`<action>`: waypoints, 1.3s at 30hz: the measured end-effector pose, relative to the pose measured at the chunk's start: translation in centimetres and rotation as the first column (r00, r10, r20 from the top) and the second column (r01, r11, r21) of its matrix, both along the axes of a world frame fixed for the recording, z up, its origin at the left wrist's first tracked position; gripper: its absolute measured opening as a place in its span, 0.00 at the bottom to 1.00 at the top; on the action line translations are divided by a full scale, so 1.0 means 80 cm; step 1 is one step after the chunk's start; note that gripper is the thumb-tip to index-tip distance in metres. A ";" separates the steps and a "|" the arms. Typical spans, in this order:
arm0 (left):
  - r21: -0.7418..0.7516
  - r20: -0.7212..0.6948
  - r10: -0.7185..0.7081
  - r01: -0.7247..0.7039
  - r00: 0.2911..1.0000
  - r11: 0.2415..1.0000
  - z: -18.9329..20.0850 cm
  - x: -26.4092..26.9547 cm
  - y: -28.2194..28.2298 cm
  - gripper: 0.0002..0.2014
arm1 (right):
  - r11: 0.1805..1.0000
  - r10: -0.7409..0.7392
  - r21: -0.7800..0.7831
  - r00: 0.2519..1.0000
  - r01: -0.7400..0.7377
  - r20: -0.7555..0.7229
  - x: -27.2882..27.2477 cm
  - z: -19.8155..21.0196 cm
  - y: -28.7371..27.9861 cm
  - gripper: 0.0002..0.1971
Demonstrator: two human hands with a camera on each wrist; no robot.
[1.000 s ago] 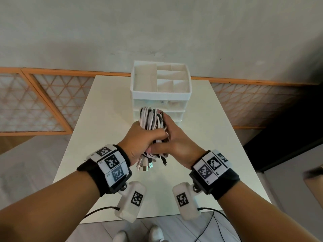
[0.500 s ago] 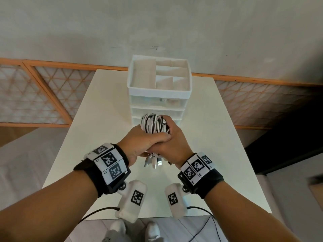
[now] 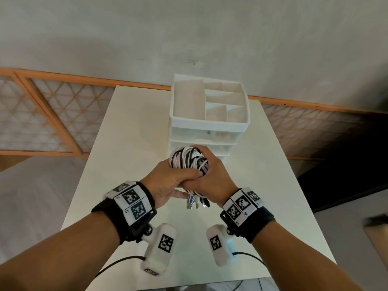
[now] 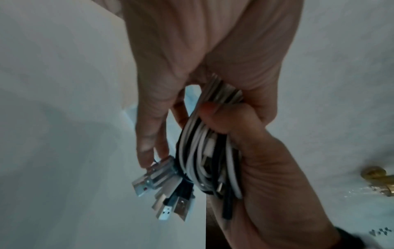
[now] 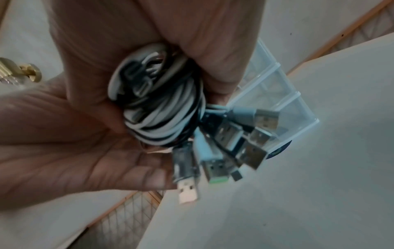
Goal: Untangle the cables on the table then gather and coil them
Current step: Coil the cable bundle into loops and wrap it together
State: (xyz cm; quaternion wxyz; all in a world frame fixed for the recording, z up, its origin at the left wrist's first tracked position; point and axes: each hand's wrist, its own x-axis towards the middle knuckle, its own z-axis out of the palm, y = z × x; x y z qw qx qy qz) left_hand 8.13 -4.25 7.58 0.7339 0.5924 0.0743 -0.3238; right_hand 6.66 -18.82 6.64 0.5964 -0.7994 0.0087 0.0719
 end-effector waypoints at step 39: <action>-0.155 -0.416 -0.088 0.025 0.905 0.988 -0.100 0.003 -0.072 0.22 | 0.907 -0.185 -0.388 0.983 0.165 -0.015 0.043 0.022 -0.144 0.31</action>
